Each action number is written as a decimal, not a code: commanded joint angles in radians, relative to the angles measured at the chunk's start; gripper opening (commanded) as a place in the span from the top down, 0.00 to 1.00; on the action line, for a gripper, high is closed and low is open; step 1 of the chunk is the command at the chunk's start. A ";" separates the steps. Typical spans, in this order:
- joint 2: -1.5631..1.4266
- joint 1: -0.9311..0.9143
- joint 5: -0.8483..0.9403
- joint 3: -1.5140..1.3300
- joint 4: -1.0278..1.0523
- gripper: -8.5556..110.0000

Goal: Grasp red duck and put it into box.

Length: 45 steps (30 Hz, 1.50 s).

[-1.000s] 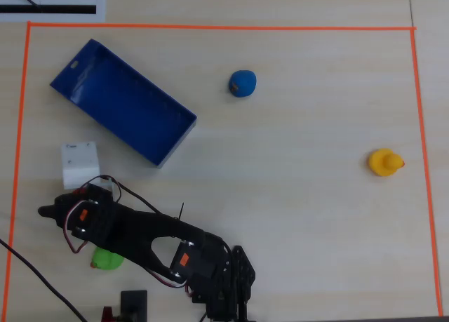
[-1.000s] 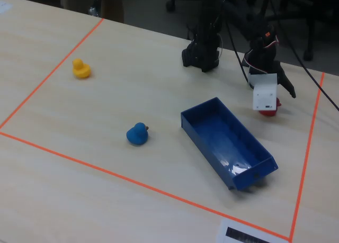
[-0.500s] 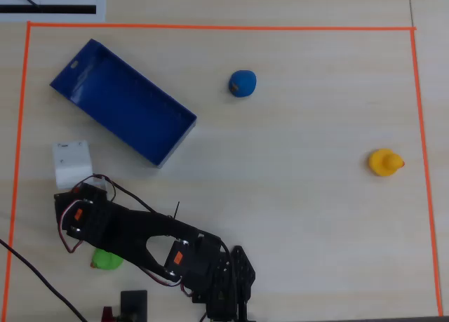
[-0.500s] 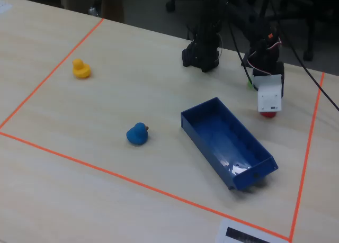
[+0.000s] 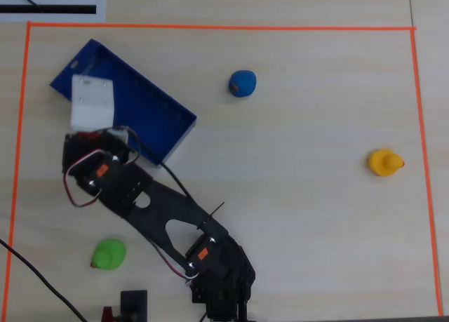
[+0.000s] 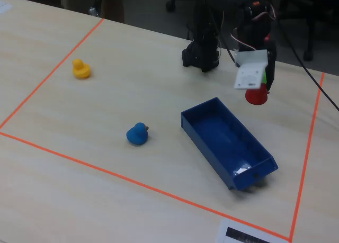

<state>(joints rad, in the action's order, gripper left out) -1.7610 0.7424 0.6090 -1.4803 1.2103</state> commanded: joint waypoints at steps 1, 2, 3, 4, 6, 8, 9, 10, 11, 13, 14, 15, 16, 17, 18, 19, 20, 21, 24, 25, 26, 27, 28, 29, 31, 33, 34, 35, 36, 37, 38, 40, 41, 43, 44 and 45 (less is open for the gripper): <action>-0.037 -0.126 0.048 0.092 -0.071 0.93; -0.034 -0.160 0.063 0.084 -0.104 0.93; -0.031 -0.186 0.077 0.063 -0.143 0.93; -0.028 -0.207 0.094 0.034 -0.179 0.93; -0.020 -0.239 0.129 -0.057 -0.268 0.93; -0.009 -0.261 0.163 -0.164 -0.374 0.93; 0.005 -0.270 0.172 -0.206 -0.419 0.93; 0.025 -0.276 0.176 -0.235 -0.448 0.93; 0.044 -0.278 0.178 -0.256 -0.463 0.93; 0.063 -0.272 0.179 -0.302 -0.494 0.93; 0.069 -0.264 0.179 -0.322 -0.503 0.93; 0.074 -0.255 0.179 -0.339 -0.512 0.93; 0.078 -0.249 0.179 -0.351 -0.518 0.93; 0.089 -0.242 0.184 -0.356 -0.520 0.93; 0.097 -0.238 0.193 -0.362 -0.520 0.93; 0.100 -0.233 0.195 -0.371 -0.522 0.93; 0.092 -0.230 0.196 -0.387 -0.528 0.89; 0.077 -0.227 0.198 -0.400 -0.531 0.82; 0.015 -0.215 0.198 -0.393 -0.479 0.69; -0.011 -0.212 0.195 -0.376 -0.453 0.68; -0.041 -0.212 0.190 -0.351 -0.422 0.66; -0.072 -0.212 0.183 -0.319 -0.390 0.65; -0.107 -0.218 0.172 -0.279 -0.353 0.65; -0.144 -0.225 0.166 -0.239 -0.314 0.66; -0.238 -0.241 0.163 -0.178 -0.239 0.80; -0.380 -0.261 0.176 -0.190 -0.178 0.93; -0.474 -0.273 0.193 -0.241 -0.163 0.93; -0.578 -0.288 0.216 -0.318 -0.156 0.93; -0.687 -0.310 0.242 -0.411 -0.156 0.93; -0.801 -0.334 0.270 -0.518 -0.161 0.93; -0.913 -0.360 0.301 -0.630 -0.164 0.93; -1.111 -0.420 0.368 -0.851 -0.164 0.93; -1.195 -0.451 0.399 -0.960 -0.164 0.93; -1.333 -0.503 0.440 -1.157 -0.161 0.93; -1.382 -0.518 0.448 -1.243 -0.153 0.93; -1.427 -0.525 0.459 -1.325 -0.147 0.93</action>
<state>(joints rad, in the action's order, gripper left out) -2.8977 0.2408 1.0416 -2.6707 1.0538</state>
